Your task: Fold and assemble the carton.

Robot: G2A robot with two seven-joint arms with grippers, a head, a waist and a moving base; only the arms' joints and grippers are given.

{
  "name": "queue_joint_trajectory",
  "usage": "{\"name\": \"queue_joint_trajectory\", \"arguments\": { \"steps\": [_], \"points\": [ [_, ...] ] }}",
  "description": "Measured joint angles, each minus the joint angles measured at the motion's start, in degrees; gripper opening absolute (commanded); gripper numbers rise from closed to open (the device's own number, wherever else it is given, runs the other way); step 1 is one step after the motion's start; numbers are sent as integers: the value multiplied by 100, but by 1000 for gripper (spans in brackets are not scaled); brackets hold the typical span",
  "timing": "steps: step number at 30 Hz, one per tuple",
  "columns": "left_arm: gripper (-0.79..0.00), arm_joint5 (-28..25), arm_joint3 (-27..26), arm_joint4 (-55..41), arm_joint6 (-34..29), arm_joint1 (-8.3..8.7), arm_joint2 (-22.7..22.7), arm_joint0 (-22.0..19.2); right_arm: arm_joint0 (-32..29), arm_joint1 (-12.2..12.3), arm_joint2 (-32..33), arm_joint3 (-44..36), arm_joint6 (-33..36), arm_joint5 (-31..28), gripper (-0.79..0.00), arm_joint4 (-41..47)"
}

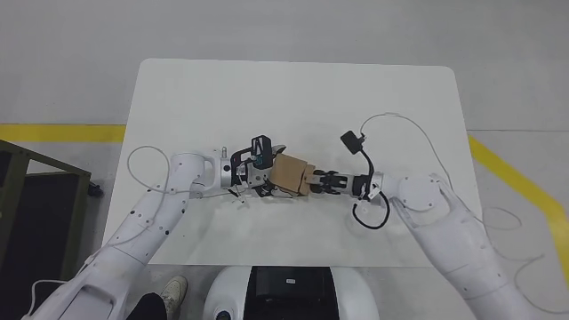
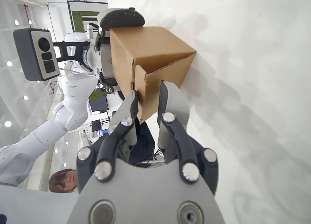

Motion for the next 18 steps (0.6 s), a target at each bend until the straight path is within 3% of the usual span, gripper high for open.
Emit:
{"name": "queue_joint_trajectory", "arguments": {
  "steps": [18],
  "points": [
    [0,-1,0,-20,5,4,-9,14,175,-48,-173,-176,-122,260,-631,-323]
  ]
}}
